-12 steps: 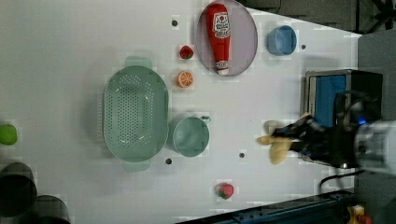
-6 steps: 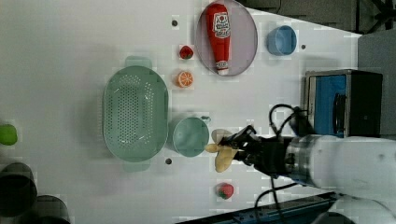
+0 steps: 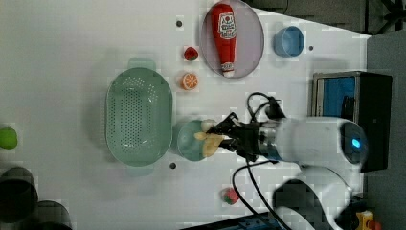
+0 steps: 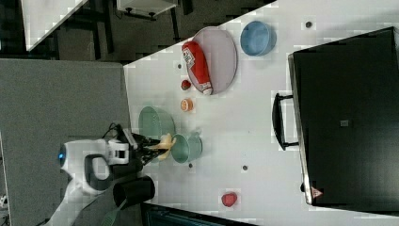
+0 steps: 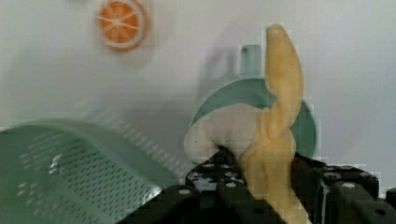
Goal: Pick Banana and place it in mug.
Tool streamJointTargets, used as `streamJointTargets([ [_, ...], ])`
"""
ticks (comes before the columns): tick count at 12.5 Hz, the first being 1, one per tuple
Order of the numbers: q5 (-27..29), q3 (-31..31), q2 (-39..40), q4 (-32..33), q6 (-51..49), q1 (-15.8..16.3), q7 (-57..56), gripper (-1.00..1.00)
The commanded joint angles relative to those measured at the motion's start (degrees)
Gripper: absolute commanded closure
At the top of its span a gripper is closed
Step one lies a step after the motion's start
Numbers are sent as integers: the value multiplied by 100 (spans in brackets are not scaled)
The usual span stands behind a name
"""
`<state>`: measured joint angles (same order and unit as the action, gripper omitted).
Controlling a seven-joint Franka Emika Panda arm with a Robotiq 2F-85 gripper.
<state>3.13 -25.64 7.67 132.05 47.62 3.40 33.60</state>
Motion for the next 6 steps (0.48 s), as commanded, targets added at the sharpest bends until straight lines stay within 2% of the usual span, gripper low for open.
streamJointTargets([
  [1,-74,50,217,191,463,-35,454,4],
  [5,-121,99,248,187,615,-42,465,-84],
  [6,-121,114,142,187,548,-43,465,-99],
])
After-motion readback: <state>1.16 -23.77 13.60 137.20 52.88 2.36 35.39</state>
